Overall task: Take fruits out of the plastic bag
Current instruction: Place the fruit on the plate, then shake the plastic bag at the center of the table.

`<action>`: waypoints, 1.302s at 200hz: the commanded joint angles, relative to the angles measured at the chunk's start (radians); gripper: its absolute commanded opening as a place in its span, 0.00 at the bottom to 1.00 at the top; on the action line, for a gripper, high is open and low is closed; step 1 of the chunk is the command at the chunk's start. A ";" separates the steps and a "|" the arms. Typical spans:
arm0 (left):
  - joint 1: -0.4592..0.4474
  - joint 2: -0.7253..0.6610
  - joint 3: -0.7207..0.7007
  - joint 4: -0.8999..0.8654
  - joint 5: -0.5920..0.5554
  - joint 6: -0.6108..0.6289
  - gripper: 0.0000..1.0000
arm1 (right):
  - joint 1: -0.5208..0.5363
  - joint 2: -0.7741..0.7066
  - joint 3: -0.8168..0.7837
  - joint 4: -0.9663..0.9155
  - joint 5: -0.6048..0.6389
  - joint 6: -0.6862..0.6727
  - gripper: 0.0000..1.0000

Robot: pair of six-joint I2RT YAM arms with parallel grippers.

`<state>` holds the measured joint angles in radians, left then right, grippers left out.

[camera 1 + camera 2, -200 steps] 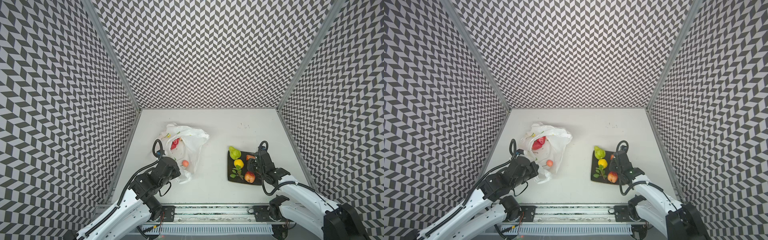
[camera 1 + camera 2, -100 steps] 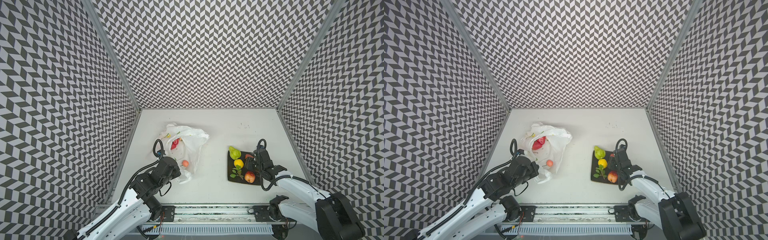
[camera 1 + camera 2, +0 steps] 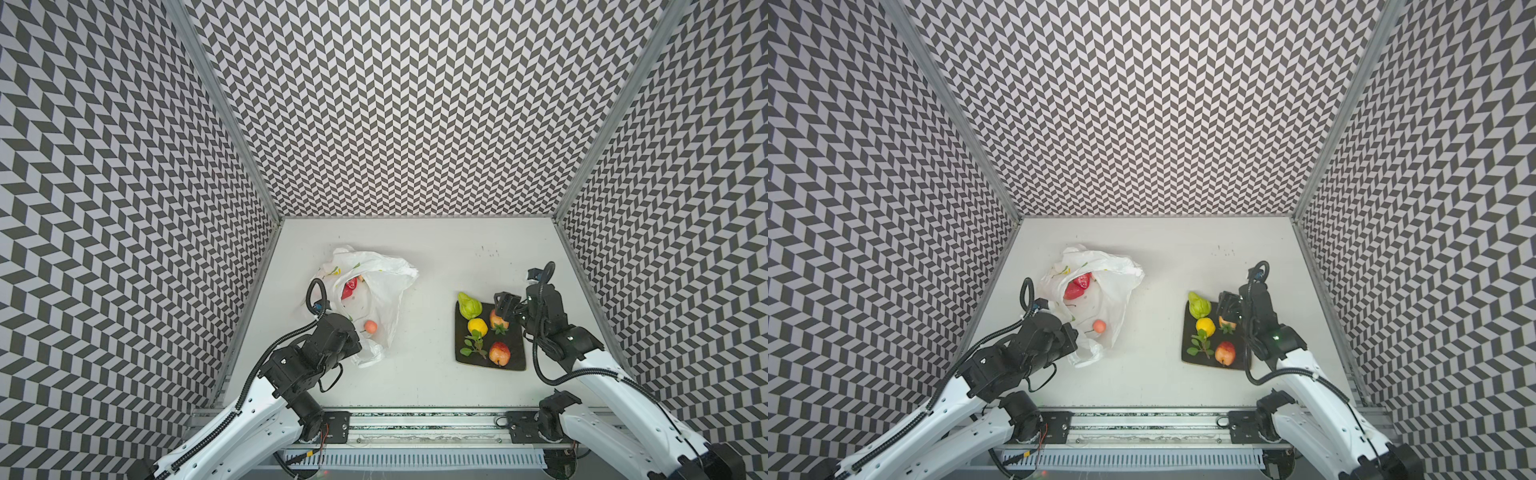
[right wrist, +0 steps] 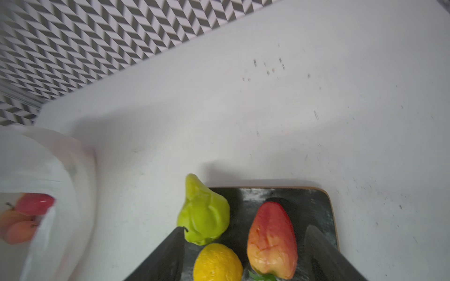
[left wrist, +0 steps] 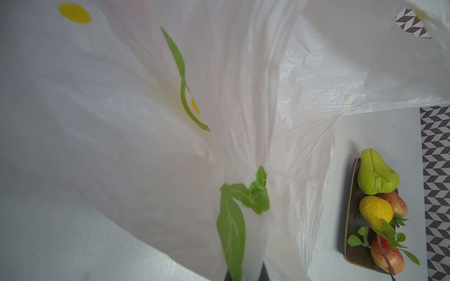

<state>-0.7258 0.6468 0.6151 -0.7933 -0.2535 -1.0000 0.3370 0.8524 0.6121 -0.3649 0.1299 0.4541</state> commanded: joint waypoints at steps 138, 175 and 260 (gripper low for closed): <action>0.002 0.039 -0.008 0.000 -0.023 -0.016 0.00 | 0.638 0.766 0.494 0.491 -0.213 -0.166 0.59; 0.003 0.046 0.001 -0.010 -0.035 -0.018 0.00 | 0.649 1.002 0.624 0.527 -0.172 -0.077 0.54; 0.003 0.042 0.052 -0.023 -0.053 0.016 0.00 | 0.681 1.132 0.532 0.870 -0.093 -0.436 0.54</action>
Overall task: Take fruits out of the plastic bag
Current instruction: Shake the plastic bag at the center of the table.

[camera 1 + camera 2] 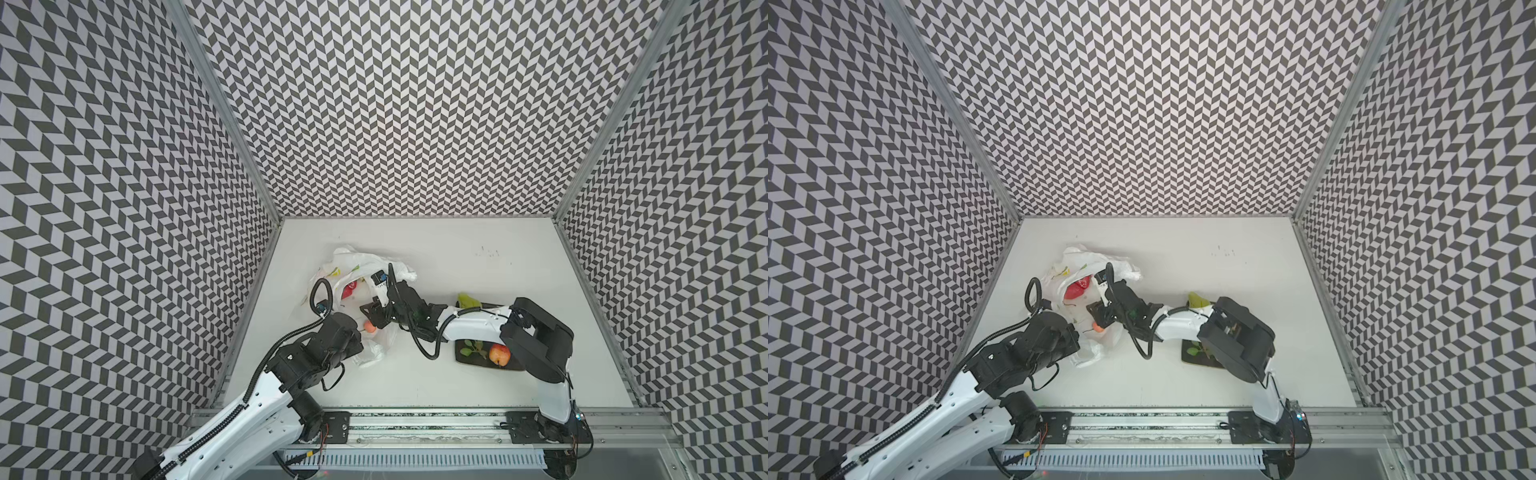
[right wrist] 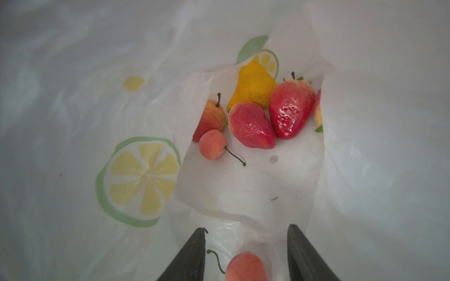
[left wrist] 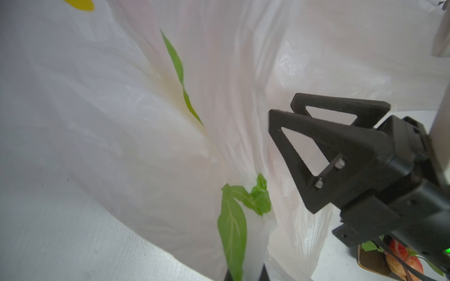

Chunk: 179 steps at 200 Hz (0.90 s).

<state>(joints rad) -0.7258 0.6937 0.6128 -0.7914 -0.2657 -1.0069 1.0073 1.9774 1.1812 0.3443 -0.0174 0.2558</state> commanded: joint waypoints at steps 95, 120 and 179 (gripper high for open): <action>0.005 -0.025 0.111 -0.101 -0.015 0.084 0.00 | -0.004 0.131 0.083 0.030 0.101 -0.954 0.55; 0.005 -0.025 0.115 -0.102 0.026 0.099 0.00 | -0.010 0.176 0.159 -0.008 0.097 -0.921 0.55; 0.003 -0.066 0.125 -0.162 0.101 0.089 0.00 | -0.032 0.227 0.283 -0.244 0.120 -0.616 0.56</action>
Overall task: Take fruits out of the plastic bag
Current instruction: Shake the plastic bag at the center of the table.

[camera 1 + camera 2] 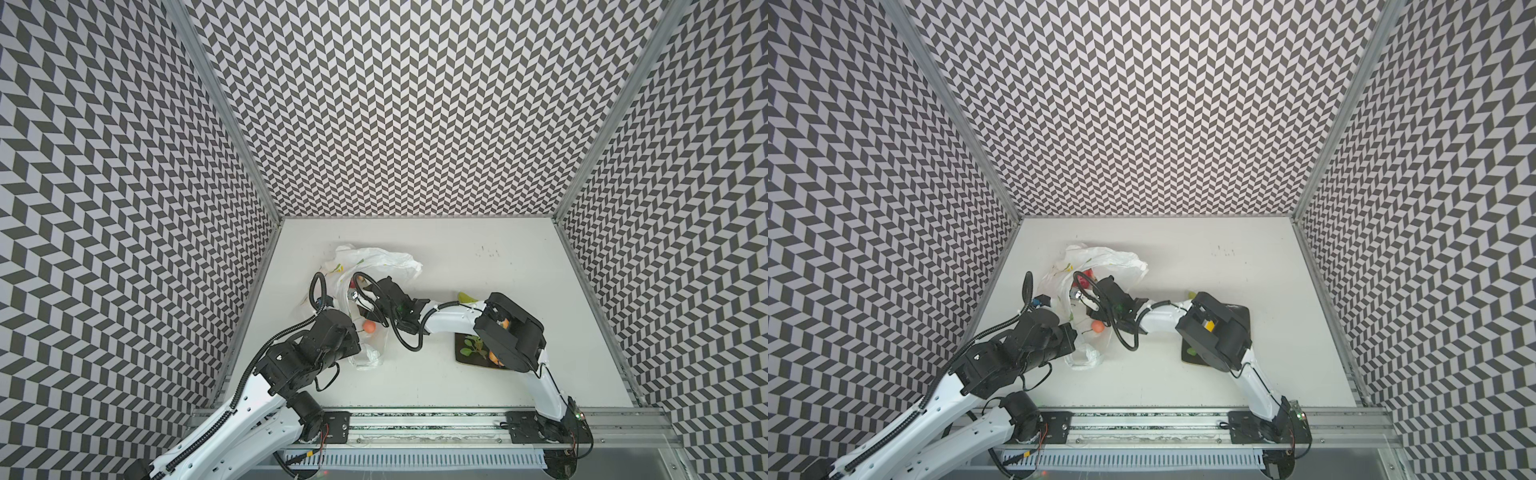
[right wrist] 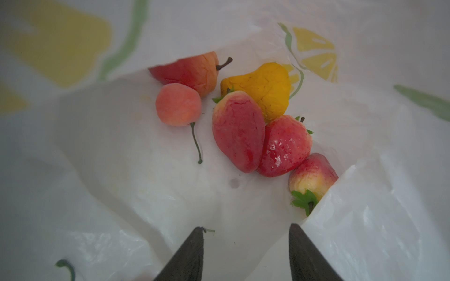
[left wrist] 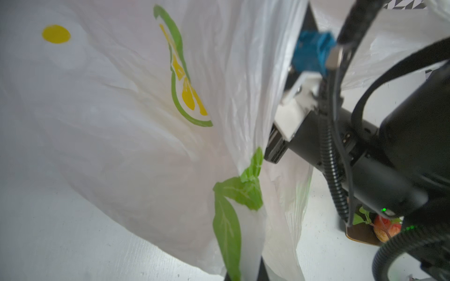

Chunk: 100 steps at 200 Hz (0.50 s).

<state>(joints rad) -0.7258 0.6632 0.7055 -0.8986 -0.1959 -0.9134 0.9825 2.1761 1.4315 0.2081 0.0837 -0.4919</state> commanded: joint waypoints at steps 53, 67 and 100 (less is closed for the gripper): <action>0.003 -0.068 0.031 -0.088 0.020 -0.050 0.00 | -0.025 0.047 0.121 -0.261 -0.063 0.440 0.56; 0.004 -0.061 0.013 -0.099 0.022 -0.074 0.00 | -0.030 0.040 0.139 -0.260 -0.125 0.581 0.56; 0.003 -0.026 0.006 -0.125 -0.011 -0.132 0.06 | -0.030 0.021 0.116 -0.202 -0.227 0.868 0.56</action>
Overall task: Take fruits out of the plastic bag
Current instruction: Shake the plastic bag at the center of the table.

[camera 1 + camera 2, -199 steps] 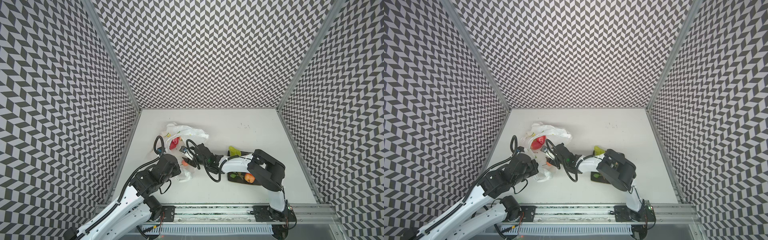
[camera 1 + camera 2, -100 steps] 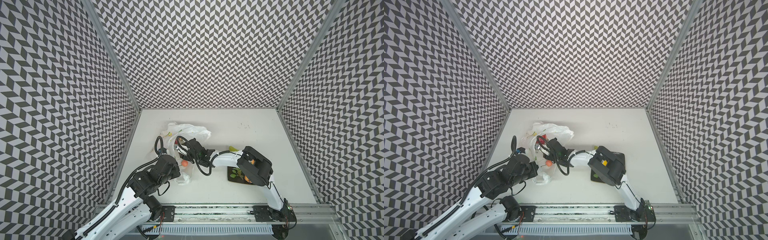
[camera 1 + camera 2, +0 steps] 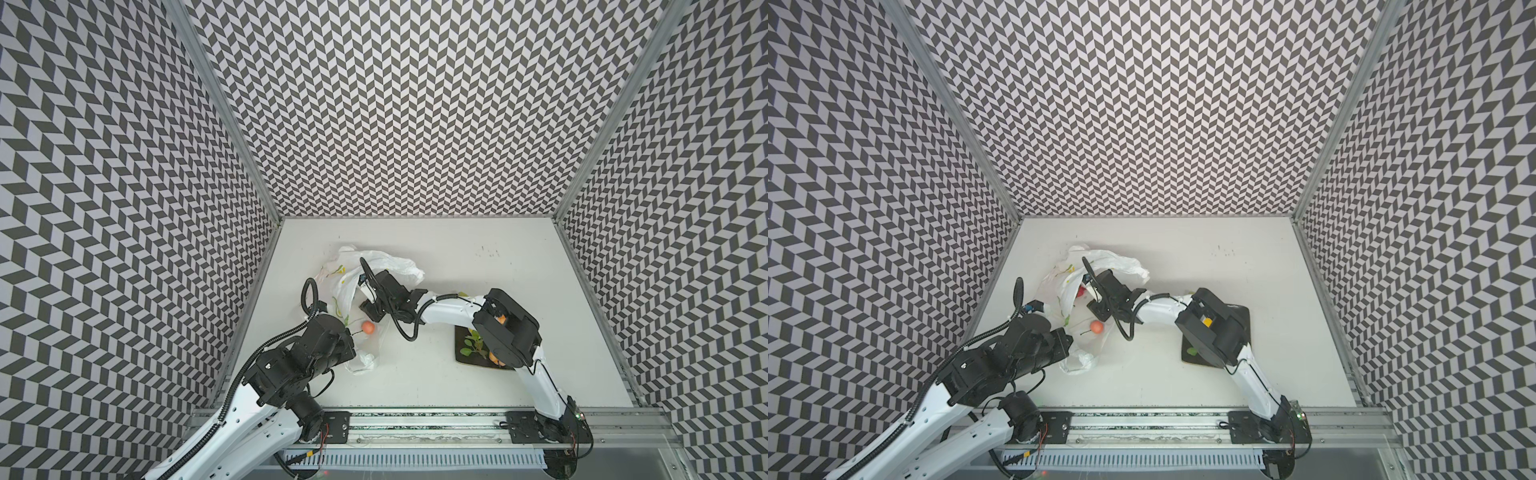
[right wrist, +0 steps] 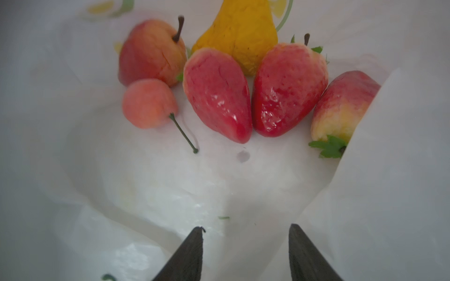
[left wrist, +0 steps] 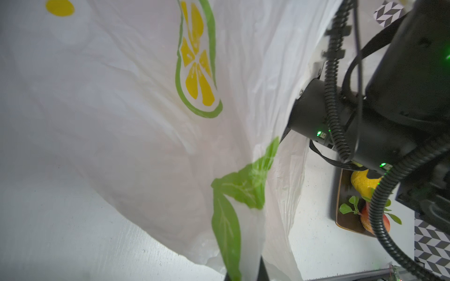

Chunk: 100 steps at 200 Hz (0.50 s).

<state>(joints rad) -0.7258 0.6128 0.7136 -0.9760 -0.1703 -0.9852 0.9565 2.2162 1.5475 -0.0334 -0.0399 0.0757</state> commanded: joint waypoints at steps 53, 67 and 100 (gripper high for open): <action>0.004 0.071 0.114 -0.098 -0.137 -0.060 0.80 | -0.004 -0.021 -0.032 0.083 -0.114 0.482 0.54; 0.004 0.074 0.179 -0.153 -0.192 -0.067 0.85 | -0.005 -0.022 -0.033 0.091 -0.109 0.499 0.55; 0.005 0.105 0.360 -0.240 -0.323 -0.014 0.90 | -0.009 -0.007 -0.030 0.104 -0.126 0.533 0.55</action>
<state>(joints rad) -0.7258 0.7010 0.9558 -1.1198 -0.3439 -1.0386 0.9520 2.2162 1.5208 0.0097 -0.1497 0.5400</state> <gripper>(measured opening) 0.896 0.548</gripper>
